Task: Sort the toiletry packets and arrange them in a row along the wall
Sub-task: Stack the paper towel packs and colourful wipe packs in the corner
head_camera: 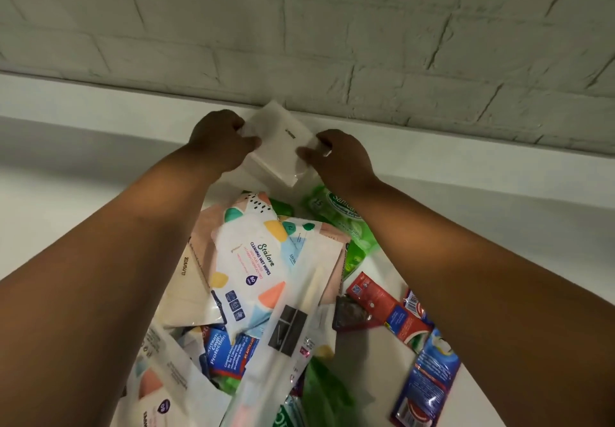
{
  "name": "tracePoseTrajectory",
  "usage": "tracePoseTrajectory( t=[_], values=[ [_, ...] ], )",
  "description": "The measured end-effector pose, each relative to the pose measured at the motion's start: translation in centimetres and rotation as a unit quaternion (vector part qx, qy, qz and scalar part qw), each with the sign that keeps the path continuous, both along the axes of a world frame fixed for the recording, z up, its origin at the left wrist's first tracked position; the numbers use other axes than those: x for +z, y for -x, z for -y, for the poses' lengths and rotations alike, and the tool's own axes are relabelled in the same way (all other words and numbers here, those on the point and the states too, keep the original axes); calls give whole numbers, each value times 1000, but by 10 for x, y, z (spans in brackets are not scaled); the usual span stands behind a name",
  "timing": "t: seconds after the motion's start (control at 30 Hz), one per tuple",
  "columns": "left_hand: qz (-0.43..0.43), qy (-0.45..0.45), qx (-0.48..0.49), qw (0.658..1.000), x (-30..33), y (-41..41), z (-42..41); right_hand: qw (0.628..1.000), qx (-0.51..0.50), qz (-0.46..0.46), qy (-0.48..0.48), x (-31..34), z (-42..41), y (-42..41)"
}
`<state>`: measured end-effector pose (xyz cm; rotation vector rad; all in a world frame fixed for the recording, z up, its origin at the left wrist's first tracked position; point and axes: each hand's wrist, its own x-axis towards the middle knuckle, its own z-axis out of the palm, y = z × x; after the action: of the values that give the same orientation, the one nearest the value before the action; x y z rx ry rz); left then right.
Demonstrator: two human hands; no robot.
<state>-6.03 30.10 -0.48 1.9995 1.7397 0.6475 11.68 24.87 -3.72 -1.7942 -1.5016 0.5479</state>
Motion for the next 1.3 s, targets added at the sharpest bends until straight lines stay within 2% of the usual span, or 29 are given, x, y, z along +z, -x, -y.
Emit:
tracePoseTrajectory(
  t=[0.1, 0.2, 0.37, 0.53, 0.7, 0.9, 1.07, 1.3],
  values=[
    [95, -30, -16, 995, 17, -12, 11, 996, -43, -61, -53, 12, 19, -9],
    [173, -12, -51, 984, 26, -30, 30, 980, -104, -151, -78, 12, 49, -22],
    [209, 1, -58, 976, 11, -71, 62, 931, -168, -310, -94, -6, 105, -46],
    [234, 15, -18, 972, -5, -117, 102, 896, -224, -366, -113, -12, 151, -70],
    [290, 96, -73, 949, -22, -165, 145, 845, -275, -436, -141, -6, 193, -98],
    [327, 208, -181, 904, -28, -230, 213, 809, -340, -450, -168, -2, 253, -144],
    [353, 249, -241, 869, -27, -289, 259, 794, -372, -443, -189, 1, 310, -197],
    [329, 264, -299, 856, -26, -381, 321, 781, -412, -417, -215, 3, 377, -283]
  ],
)
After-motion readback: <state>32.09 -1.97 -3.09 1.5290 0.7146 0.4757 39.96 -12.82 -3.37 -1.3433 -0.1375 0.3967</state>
